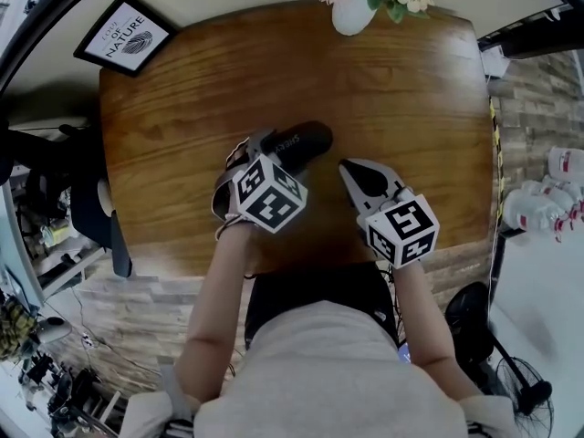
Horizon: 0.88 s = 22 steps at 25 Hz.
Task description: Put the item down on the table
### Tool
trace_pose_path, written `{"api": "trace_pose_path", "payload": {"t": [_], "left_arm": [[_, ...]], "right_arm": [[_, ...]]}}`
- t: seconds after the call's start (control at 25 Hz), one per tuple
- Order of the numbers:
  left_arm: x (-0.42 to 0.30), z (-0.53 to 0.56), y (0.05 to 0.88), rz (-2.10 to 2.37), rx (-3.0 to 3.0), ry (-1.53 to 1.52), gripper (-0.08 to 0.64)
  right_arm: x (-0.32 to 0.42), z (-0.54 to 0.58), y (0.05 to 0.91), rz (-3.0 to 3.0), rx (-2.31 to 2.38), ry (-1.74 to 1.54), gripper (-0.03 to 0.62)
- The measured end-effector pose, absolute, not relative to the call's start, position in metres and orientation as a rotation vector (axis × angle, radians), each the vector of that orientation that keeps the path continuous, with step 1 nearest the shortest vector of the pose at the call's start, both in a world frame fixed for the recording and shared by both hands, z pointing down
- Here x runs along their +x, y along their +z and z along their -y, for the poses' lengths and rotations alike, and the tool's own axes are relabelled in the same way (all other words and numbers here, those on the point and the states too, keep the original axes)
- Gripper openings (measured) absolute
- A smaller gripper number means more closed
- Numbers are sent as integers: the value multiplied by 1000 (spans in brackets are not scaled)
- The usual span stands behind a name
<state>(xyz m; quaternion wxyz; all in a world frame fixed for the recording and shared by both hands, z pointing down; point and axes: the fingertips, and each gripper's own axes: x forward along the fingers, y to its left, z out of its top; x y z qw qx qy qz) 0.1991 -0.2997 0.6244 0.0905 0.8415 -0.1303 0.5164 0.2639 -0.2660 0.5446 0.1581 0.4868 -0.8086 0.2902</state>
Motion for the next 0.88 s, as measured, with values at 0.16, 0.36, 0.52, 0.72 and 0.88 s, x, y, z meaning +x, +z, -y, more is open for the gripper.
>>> {"api": "trace_pose_path", "payload": {"t": [0.16, 0.36, 0.52, 0.72, 0.88], "left_arm": [[199, 296, 615, 434, 2502, 1463, 419], [198, 293, 591, 525, 2493, 1330, 413], [193, 289, 564, 627, 2493, 1233, 403], [192, 283, 523, 752, 2508, 1053, 375], [193, 280, 486, 831, 2546, 914, 345]], "right_arm": [[263, 264, 536, 2330, 1370, 800, 11], [262, 262, 522, 2365, 1329, 758, 11], [260, 260, 504, 2408, 1293, 697, 11], [258, 263, 469, 2486, 1252, 591, 11], [255, 265, 436, 2569, 1234, 503, 11]]}}
